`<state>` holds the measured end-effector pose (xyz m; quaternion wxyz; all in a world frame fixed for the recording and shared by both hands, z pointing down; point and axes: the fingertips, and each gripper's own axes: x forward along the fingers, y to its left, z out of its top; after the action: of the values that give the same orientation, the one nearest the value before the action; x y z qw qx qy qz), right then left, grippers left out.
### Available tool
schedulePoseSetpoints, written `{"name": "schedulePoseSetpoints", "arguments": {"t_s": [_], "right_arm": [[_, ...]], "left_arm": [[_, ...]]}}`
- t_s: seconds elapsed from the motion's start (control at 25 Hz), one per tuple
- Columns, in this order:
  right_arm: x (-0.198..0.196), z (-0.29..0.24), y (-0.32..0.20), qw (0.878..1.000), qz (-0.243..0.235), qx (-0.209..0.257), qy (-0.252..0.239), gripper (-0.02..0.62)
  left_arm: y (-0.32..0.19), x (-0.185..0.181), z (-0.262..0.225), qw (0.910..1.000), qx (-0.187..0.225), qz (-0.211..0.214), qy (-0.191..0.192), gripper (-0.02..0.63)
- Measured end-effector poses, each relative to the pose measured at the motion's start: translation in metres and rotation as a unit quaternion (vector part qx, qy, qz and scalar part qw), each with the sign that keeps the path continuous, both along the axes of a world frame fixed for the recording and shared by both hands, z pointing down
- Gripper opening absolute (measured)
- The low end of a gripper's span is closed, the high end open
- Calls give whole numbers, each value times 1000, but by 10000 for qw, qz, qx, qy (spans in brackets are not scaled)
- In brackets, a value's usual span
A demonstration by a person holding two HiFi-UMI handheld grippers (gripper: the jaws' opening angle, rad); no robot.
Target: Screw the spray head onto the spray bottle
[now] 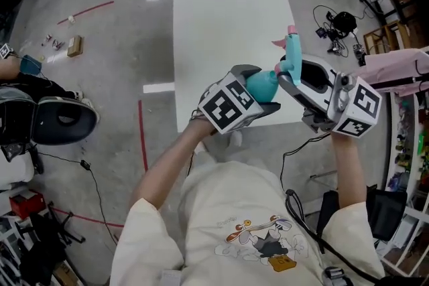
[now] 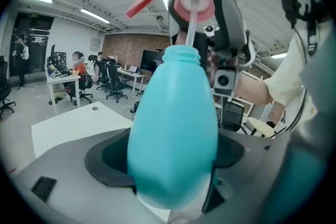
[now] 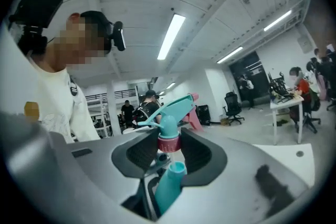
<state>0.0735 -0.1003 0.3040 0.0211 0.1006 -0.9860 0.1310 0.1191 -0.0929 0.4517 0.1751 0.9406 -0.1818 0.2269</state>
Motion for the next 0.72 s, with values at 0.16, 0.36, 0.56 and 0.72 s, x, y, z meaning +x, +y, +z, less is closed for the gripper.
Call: {"name": "schedulePoseSetpoints", "arguments": {"t_s": [0.16,0.36,0.56,0.72], "right_arm": [[-16,-24,13,9965,-747,388,-14,135],[-25,-57,51,9813,-1872,395,-197,135],[-19,-67,90,9588,-2812,404,-34,135],[-23,-93,89,9572,-2807,80,-705,135]], "left_arm": [[18,-7,-56,9953,-89,843,459,420],[65,-17,-97,9765,-77,2082,560,420],[96,-10,-115,9599,124,2726,644,420],[98,-7,-131,9581,302,2707,883,419]]}}
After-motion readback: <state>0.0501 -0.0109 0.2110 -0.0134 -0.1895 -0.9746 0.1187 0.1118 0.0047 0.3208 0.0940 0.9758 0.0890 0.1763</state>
